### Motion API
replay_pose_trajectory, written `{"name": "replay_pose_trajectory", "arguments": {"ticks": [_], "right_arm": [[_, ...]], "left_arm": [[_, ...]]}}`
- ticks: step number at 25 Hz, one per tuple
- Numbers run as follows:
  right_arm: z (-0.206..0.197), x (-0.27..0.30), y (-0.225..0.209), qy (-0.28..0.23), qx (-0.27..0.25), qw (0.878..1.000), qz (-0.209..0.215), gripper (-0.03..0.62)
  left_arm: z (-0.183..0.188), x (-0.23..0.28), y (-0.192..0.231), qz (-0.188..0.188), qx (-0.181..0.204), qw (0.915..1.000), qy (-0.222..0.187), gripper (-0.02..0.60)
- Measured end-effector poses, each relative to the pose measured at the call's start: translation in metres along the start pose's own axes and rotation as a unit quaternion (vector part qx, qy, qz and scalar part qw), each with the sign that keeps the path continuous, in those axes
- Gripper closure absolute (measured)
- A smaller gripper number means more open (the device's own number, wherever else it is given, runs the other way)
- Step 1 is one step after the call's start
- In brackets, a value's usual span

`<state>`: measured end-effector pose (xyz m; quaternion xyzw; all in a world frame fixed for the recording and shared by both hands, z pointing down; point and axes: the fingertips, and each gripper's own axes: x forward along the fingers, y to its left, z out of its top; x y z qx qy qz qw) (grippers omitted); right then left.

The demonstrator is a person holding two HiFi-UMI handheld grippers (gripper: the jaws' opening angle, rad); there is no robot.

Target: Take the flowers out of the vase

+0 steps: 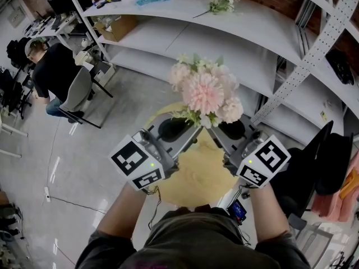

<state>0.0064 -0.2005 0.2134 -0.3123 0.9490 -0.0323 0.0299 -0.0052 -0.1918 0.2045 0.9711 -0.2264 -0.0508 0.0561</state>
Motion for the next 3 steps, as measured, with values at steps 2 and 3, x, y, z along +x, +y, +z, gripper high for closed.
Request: {"name": "replay_pose_trajectory", "arguments": {"ticks": [2, 3], "right_arm": [[-0.0001, 0.0004, -0.0002, 0.000, 0.000, 1.000, 0.000, 0.559], [-0.0002, 0.0005, -0.0003, 0.000, 0.000, 1.000, 0.000, 0.559]], "left_arm": [[0.0000, -0.0001, 0.0004, 0.000, 0.001, 1.0000, -0.001, 0.531], [-0.0001, -0.0001, 0.0006, 0.001, 0.001, 1.0000, -0.001, 0.531]]}}
